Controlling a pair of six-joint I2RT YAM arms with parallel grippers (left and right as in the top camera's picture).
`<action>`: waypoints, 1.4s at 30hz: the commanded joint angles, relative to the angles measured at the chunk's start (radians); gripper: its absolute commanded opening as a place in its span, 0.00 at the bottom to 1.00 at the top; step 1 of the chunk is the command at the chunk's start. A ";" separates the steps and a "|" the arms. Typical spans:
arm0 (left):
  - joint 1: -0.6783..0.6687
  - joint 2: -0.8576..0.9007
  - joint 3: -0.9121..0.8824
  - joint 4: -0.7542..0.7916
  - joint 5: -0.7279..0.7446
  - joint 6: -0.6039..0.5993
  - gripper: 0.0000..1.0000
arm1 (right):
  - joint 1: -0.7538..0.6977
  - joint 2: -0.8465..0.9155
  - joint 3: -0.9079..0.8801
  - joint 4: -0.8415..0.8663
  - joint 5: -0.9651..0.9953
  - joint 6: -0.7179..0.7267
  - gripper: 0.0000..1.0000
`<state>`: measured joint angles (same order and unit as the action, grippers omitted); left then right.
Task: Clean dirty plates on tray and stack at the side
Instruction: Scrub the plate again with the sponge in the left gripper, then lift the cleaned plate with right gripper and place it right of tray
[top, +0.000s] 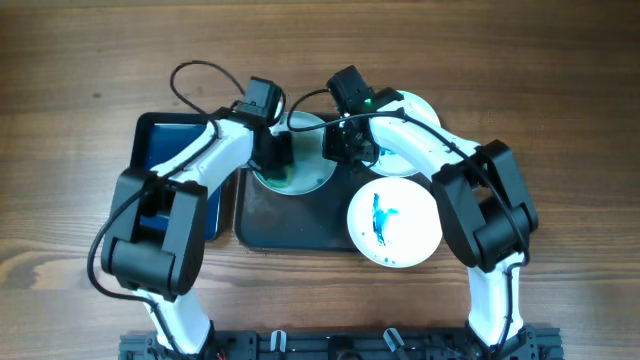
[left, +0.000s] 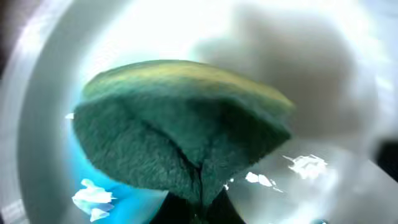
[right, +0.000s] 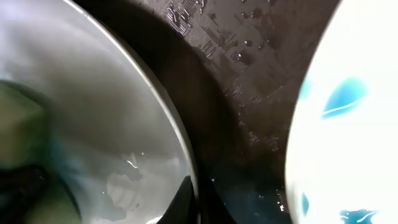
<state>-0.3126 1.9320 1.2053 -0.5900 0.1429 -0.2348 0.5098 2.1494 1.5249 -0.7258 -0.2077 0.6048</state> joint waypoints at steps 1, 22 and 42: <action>-0.024 0.037 -0.009 0.034 0.181 0.131 0.04 | -0.004 0.006 -0.010 0.002 0.062 -0.007 0.04; -0.049 0.037 0.035 0.167 0.003 0.136 0.04 | 0.001 0.006 -0.013 0.016 0.051 -0.040 0.04; 0.087 -0.025 0.313 -0.331 0.303 -0.190 0.04 | -0.014 -0.027 -0.013 -0.018 -0.071 -0.179 0.04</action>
<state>-0.3126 1.9553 1.3487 -0.8581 0.4553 -0.4389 0.5037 2.1494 1.5234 -0.7208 -0.2516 0.4847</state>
